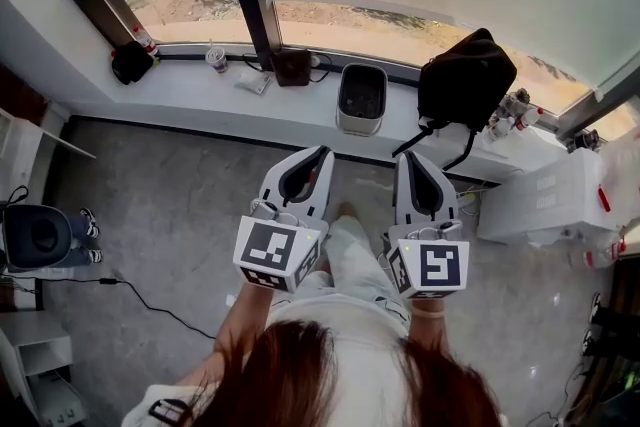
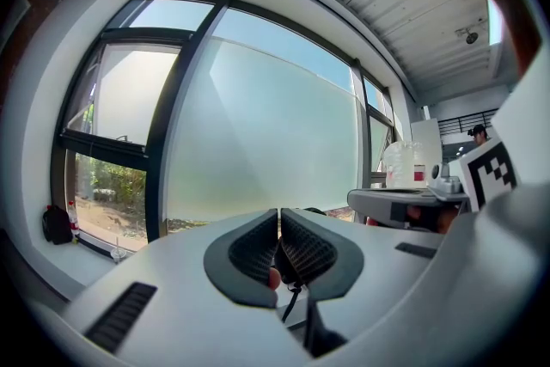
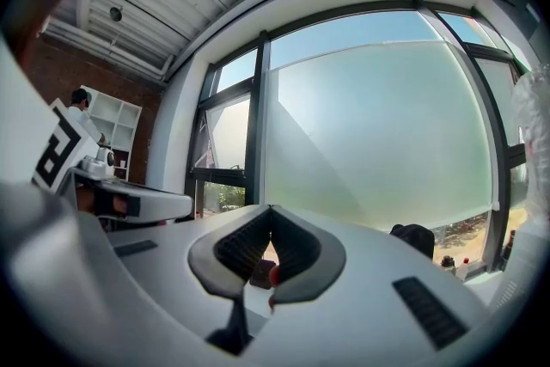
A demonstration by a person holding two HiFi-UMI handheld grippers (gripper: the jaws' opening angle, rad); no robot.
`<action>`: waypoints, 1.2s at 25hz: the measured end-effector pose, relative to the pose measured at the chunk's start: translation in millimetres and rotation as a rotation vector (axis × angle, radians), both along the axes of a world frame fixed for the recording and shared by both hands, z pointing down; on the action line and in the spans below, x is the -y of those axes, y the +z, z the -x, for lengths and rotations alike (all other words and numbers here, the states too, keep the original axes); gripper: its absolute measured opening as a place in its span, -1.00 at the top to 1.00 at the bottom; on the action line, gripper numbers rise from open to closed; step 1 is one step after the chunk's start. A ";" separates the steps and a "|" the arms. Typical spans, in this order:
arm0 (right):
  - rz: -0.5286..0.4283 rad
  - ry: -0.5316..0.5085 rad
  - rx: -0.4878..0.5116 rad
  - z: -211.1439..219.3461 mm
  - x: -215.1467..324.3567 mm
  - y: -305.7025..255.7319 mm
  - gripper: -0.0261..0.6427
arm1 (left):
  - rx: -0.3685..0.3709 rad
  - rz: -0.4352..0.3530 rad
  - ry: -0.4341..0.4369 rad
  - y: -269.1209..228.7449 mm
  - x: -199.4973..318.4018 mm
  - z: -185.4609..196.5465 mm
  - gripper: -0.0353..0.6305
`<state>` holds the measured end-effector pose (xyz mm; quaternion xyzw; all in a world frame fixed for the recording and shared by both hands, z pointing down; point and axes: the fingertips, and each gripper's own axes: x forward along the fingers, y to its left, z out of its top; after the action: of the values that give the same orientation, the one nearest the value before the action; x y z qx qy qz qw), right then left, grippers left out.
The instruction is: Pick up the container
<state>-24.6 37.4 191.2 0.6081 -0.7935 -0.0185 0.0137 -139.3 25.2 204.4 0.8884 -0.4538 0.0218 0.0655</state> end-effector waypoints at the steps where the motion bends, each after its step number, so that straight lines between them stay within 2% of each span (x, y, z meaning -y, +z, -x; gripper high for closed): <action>1: -0.001 0.003 -0.006 -2.3 5.8 2.0 0.85 | 0.000 0.004 0.000 2.0 5.6 -1.8 0.83; 8: 0.006 0.017 -0.049 -15.8 51.2 18.3 0.85 | 0.002 0.027 0.000 17.5 49.0 -13.1 0.83; 16: 0.054 -0.019 -0.120 -24.7 104.3 54.7 0.85 | 0.011 0.067 -0.017 50.4 100.5 -23.0 0.83; 30: 0.130 -0.060 -0.121 -44.1 184.0 125.7 0.84 | 0.031 0.148 -0.041 122.9 179.2 -46.1 0.83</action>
<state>19.5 -146.6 316.9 0.5798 -0.8085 -0.0042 0.1004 -93.3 -154.0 327.3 0.8711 -0.4702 0.0678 0.1246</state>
